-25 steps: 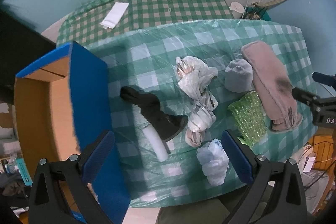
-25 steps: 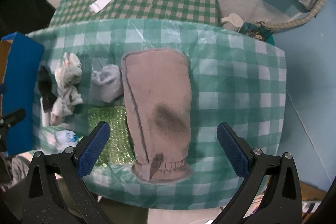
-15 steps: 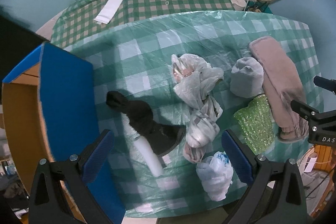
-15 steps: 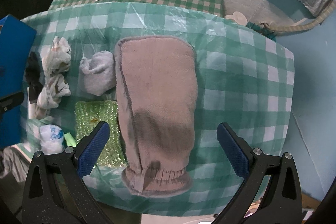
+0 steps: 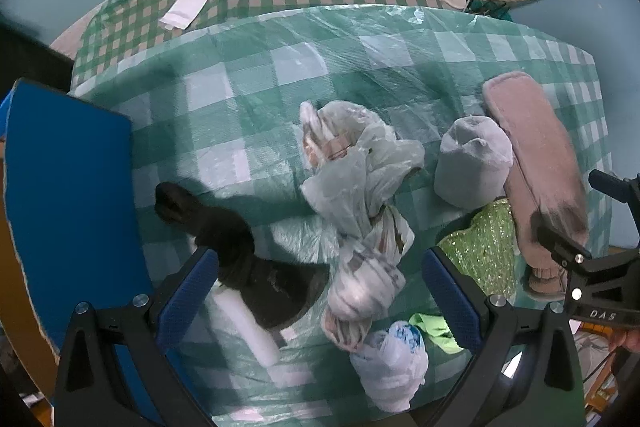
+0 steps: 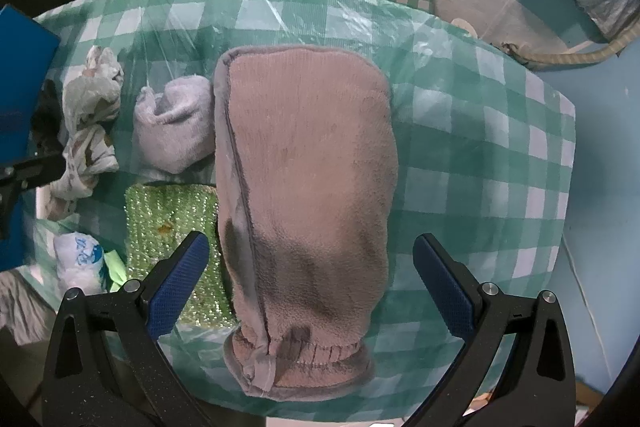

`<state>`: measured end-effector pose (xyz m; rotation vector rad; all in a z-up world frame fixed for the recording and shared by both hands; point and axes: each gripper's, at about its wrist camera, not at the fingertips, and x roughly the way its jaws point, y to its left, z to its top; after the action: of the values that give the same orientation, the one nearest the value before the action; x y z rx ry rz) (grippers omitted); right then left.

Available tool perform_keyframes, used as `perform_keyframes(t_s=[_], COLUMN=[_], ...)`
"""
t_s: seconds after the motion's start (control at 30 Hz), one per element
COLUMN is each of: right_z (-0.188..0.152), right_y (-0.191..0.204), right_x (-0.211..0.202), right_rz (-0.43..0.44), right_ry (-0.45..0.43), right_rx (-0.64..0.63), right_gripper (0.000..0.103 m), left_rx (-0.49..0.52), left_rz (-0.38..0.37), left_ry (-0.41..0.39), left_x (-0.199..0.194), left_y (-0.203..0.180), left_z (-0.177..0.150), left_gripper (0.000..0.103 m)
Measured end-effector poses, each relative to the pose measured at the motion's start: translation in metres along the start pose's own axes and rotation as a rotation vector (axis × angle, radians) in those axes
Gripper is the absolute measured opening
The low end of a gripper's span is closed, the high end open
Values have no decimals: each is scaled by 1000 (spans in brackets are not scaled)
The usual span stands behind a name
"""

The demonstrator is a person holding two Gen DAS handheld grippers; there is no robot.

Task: Organize soft objects
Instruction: 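Lower the right tool toward the pink-brown fleece mitt while the left tool approaches the white plastic bags, then grasp the fleece mitt cuff with the right tool while the left tool grasps the white bags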

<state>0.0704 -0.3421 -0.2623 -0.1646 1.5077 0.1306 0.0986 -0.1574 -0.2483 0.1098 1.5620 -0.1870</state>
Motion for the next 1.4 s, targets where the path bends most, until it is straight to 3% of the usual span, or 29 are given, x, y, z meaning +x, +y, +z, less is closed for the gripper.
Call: perform_keyframes(t_s=[0.43,0.67,0.73,0.8,0.9,1.07,1.13,1.23,1.4], right_z=[0,1,0,-4,-10,-16,-18,-19,-25], right_y=[-5,-3,-3,0,7,5,1,-5,-13], right_x=[21,34,37,40,47,55,56,51,43], right_rz=[-17,-24,-10,0,-13,-11,3,27,65], right_ry=[-3,2,2,9,23,25,17,0,-30], right_rx=[31,30,32,19,-10,-6,-2,2,9], right_gripper=[102,102,102,96,94,88,84,75,52], left_rx=[18,47,33,17,-2,-5,2,10,10], left_rz=[-11,18,11,-3,-14,-29,-30,-39,-62], left_ry=[68,102,117,134,154,141,125,107,92], left_x=[17,28,32,36,42,45,42,38,33], left_y=[-20,-31,-29,-28,-24,-17,-20,-25,-28], left_z=[9,10,12,12,13,13,10,7,5], left_gripper=[102,102,95,88,87,79,71,60,51])
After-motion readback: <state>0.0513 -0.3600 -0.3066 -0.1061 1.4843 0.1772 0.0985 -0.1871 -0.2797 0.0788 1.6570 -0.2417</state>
